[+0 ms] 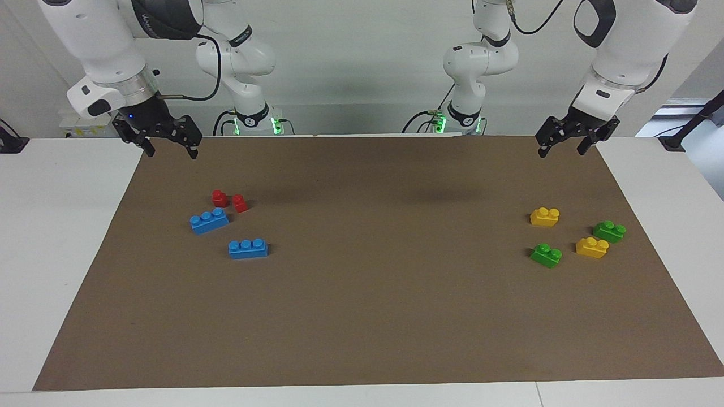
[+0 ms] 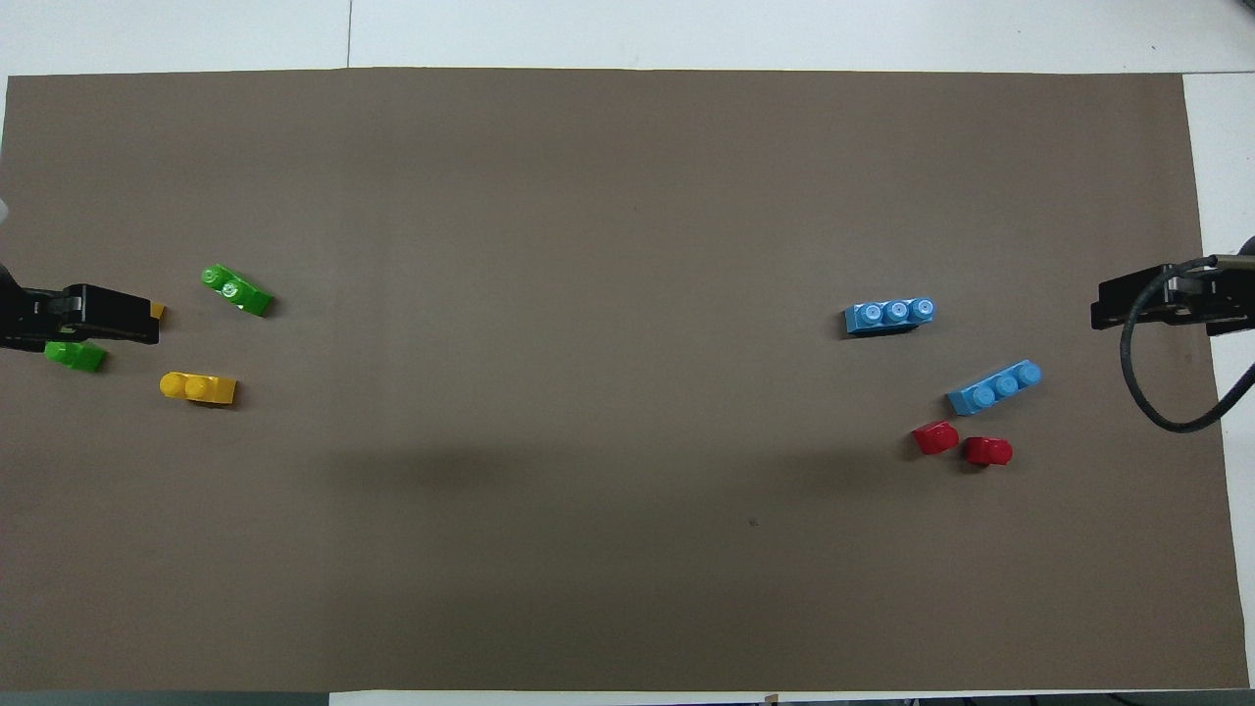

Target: Remove green block with left arm and hold with right

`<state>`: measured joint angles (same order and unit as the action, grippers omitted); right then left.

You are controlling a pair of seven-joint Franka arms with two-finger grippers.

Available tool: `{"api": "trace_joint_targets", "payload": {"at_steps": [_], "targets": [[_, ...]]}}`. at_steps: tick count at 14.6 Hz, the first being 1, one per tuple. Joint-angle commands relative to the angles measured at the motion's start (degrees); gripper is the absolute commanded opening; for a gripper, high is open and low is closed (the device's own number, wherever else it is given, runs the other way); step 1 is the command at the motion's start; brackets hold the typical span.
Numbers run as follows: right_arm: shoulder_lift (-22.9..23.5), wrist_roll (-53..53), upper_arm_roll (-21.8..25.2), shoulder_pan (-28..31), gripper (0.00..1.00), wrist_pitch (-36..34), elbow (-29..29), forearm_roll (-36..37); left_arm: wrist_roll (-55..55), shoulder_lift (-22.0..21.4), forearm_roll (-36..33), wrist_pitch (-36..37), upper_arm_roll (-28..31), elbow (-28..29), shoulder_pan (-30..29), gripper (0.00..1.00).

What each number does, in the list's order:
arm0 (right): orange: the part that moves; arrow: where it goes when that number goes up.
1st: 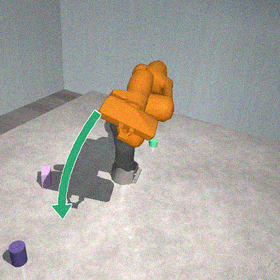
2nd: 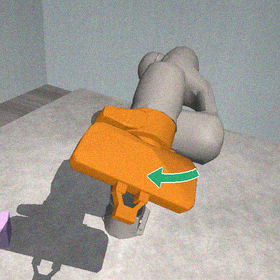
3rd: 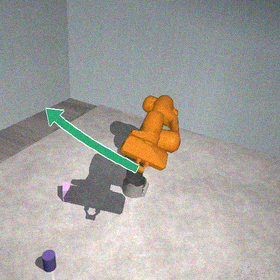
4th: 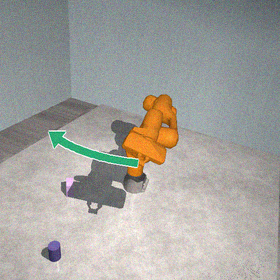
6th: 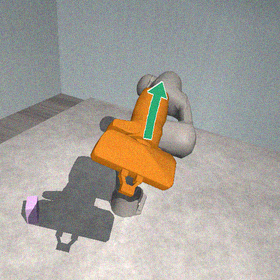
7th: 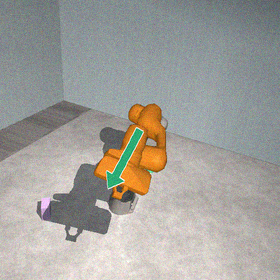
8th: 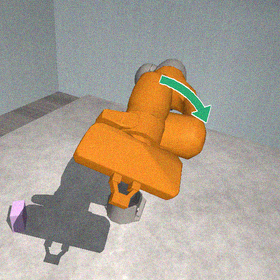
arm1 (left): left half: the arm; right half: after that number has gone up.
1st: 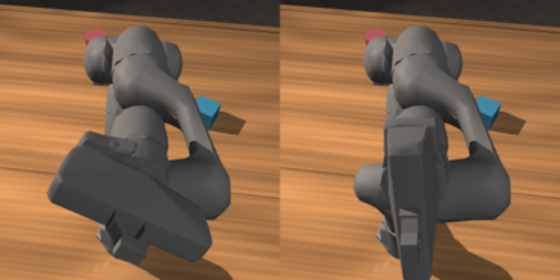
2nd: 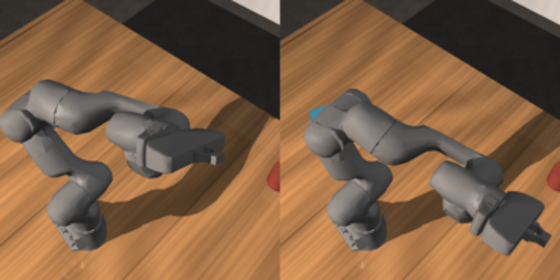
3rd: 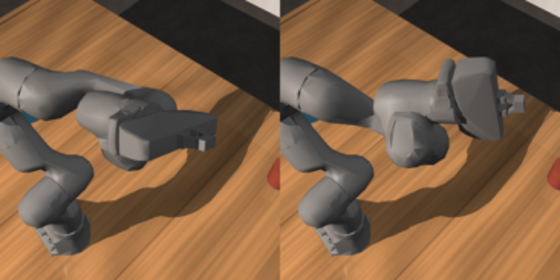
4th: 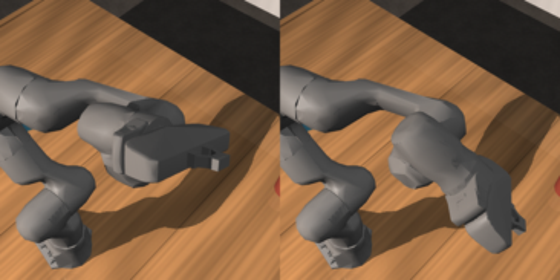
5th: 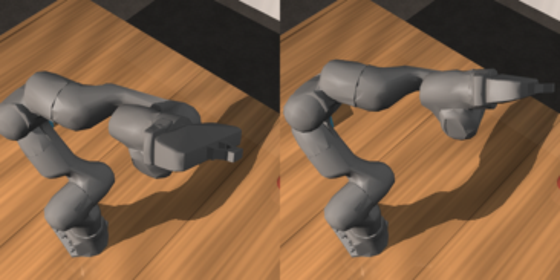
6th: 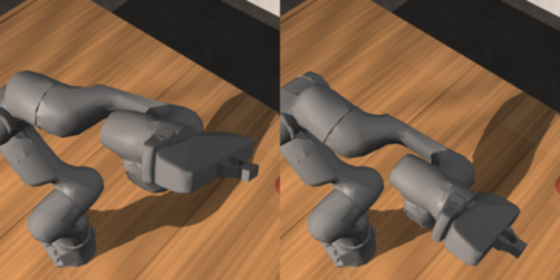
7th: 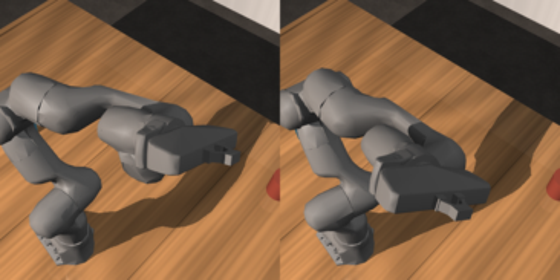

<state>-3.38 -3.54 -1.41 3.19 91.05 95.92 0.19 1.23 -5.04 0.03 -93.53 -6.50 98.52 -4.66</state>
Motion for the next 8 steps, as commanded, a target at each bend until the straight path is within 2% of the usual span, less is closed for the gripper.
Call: {"api": "trace_joint_targets", "payload": {"at_steps": [1,8], "targets": [[0.30,1.51,0.00,0.59,1.00,-0.87,-0.65,-1.16,-0.62,-0.59,0.85,0.72,0.52,-0.25,0.35,1.00],[0.30,2.74,0.00,0.68,1.00,-0.87,-0.65,-1.16,-0.62,-0.59,0.85,0.72,0.52,-0.25,0.35,1.00]]}}
